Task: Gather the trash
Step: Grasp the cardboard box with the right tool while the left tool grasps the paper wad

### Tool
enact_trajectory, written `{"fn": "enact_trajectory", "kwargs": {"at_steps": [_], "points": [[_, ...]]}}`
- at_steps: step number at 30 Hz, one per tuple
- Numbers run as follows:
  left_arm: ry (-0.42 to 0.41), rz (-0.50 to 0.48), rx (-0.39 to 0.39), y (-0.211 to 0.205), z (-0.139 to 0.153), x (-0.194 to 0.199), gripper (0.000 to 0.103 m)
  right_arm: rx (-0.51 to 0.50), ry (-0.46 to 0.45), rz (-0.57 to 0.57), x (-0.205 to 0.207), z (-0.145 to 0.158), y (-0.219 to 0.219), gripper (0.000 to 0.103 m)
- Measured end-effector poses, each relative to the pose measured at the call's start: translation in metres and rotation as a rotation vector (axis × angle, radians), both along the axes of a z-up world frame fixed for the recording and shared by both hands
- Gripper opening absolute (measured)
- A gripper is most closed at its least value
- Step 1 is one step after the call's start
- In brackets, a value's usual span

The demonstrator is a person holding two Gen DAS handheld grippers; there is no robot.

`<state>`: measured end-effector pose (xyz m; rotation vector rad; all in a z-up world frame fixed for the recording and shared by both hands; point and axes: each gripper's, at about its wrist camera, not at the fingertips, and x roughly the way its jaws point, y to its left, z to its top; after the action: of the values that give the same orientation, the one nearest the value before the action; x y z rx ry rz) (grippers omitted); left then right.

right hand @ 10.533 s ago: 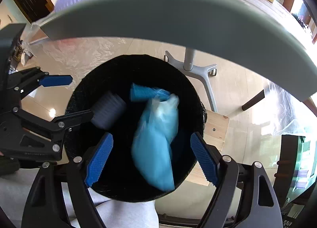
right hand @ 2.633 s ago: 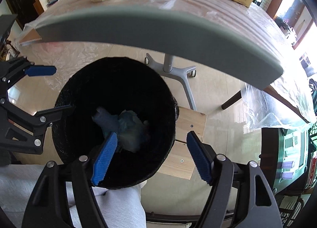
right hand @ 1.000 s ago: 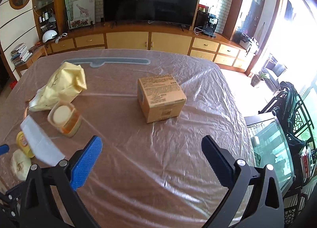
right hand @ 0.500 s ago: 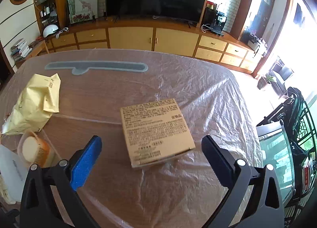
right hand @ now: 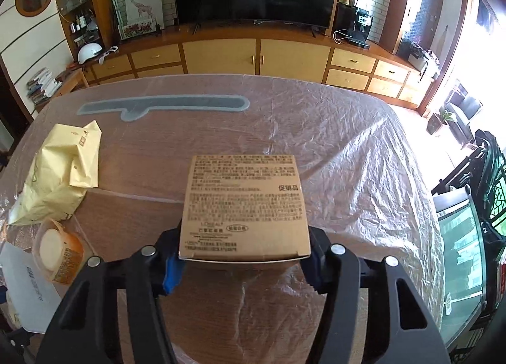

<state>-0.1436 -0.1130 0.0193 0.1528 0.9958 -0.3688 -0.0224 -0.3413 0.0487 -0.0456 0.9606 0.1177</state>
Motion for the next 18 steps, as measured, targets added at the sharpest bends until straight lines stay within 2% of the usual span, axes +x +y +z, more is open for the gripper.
{"fn": "enact_trajectory", "kwargs": {"at_steps": [9,18], "points": [[-0.026,-0.020,-0.012,0.002,0.008,-0.013,0.052,0.095,-0.026,-0.030,-0.024,0.019,-0.010,0.058],[-0.087,0.027,-0.038,0.012,0.027,-0.020,0.052,0.144,-0.057,-0.017,-0.064,0.040,0.000,0.058]]}}
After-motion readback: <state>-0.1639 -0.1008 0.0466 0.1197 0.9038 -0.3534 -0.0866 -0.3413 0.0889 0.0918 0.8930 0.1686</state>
